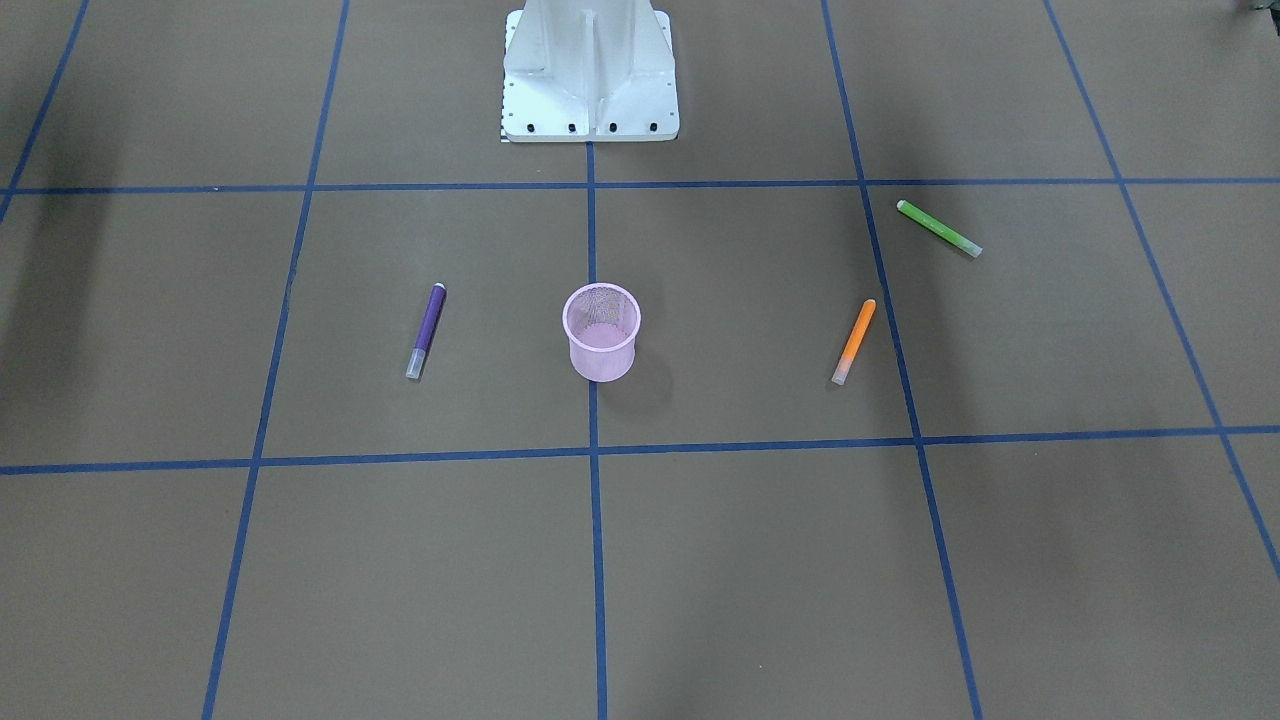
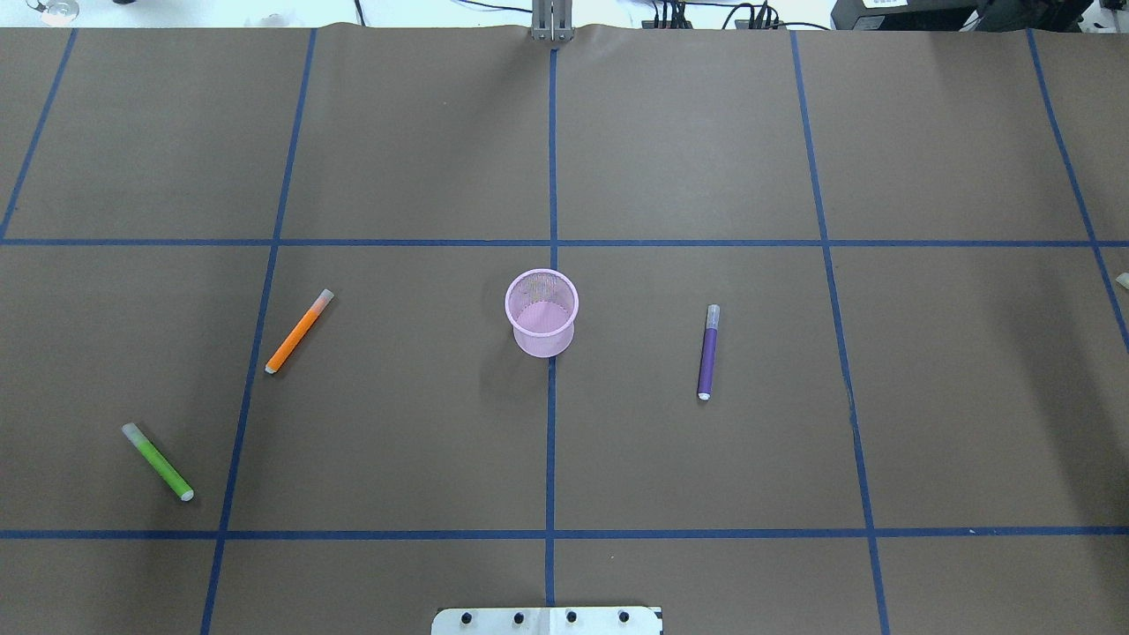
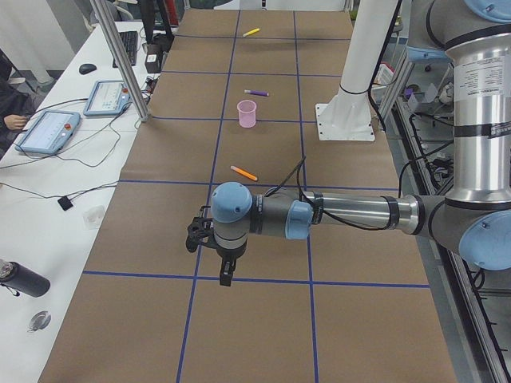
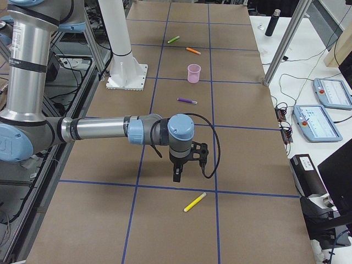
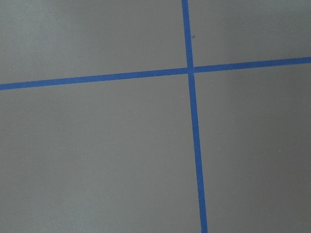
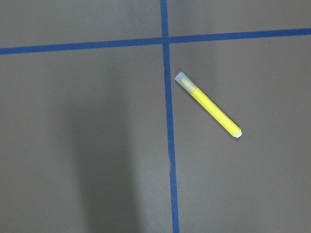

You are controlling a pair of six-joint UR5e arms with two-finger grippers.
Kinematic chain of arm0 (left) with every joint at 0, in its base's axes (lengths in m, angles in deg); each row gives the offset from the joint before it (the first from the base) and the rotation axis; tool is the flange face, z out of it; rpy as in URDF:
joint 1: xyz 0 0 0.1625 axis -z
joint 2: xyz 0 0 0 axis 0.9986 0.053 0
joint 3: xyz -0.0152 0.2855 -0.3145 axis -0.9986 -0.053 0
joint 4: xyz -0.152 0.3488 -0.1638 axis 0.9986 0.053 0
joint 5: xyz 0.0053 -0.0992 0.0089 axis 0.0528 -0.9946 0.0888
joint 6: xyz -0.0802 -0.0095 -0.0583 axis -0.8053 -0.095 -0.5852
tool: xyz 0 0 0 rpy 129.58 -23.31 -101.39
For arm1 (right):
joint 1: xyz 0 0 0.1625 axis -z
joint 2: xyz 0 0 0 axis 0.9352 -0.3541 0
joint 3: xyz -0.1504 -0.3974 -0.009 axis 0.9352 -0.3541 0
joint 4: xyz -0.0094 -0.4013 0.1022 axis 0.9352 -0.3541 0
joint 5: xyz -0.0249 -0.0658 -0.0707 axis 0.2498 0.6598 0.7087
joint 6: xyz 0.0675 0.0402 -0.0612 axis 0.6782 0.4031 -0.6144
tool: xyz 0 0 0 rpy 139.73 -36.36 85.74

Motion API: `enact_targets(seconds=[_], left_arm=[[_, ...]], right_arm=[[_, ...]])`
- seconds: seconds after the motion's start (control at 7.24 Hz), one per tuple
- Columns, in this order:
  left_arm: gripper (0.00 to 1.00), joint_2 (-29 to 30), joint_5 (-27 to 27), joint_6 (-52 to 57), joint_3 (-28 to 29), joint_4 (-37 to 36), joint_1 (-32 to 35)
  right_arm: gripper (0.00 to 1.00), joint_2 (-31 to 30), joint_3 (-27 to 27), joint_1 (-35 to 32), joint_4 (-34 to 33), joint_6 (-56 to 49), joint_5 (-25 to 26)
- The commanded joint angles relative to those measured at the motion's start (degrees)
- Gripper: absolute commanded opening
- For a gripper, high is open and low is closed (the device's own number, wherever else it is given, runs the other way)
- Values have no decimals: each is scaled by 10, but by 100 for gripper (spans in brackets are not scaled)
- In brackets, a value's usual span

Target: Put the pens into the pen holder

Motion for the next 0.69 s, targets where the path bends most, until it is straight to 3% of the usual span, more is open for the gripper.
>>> enact_targets(seconds=[0.0, 0.28, 0.55], left_arm=[[100, 32, -16, -21, 1, -5, 0], [100, 33, -77, -205, -2, 32, -12], [100, 13, -73, -426, -2, 156, -66]], right_arm=[[100, 0, 4, 0, 45, 3, -3], [100, 1, 13, -1, 81, 14, -16], [100, 0, -11, -1, 81, 15, -24]])
